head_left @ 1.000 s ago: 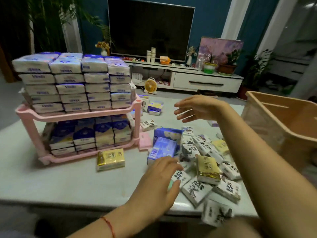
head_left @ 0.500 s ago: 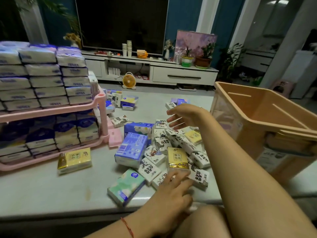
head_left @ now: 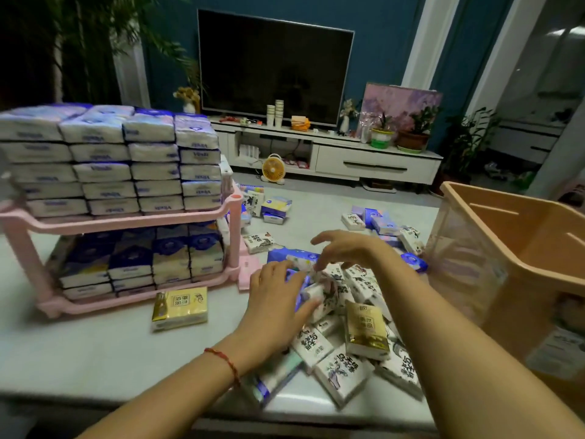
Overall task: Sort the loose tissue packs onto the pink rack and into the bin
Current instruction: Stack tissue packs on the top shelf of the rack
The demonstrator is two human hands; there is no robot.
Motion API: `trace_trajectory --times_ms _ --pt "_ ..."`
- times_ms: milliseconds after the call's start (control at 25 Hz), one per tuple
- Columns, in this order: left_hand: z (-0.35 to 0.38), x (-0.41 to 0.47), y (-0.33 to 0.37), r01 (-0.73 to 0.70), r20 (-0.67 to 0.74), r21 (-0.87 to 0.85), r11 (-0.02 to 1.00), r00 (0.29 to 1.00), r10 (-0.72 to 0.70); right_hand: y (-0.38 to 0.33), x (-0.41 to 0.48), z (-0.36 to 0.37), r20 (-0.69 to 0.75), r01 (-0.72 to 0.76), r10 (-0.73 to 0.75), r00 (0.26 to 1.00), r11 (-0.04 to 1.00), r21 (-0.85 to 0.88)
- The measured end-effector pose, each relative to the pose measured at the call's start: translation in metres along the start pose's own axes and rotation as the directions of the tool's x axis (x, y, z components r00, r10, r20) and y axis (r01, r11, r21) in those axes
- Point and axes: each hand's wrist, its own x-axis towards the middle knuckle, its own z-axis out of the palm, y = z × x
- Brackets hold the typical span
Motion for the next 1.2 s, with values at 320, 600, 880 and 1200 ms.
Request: trace_trajectory --times_ms 320,600,880,1200 --pt "-0.011 -0.017 -0.019 0.309 0.159 -0.052 0.949 0.941 -0.298 0.009 0.024 0.024 -0.094 0.002 -0.01 0.996 0.997 -0.082" --pt "-0.062 -0.035 -0.057 0.402 0.032 -0.575 0.713 0.881 -0.472 -0.024 -0.013 0.007 -0.29 0.171 -0.085 0.953 0.942 0.288" --pt "-0.114 -0.105 -0.133 0.611 0.328 -0.776 0.158 0.605 -0.726 -0.085 -0.025 0.064 0.131 0.043 -0.122 0.984 0.87 0.491" --pt "-0.107 -0.123 -0.181 0.819 0.004 -0.284 0.499 0.522 -0.853 -0.113 -0.019 0.079 0.183 0.004 -0.142 0.973 0.798 0.602"
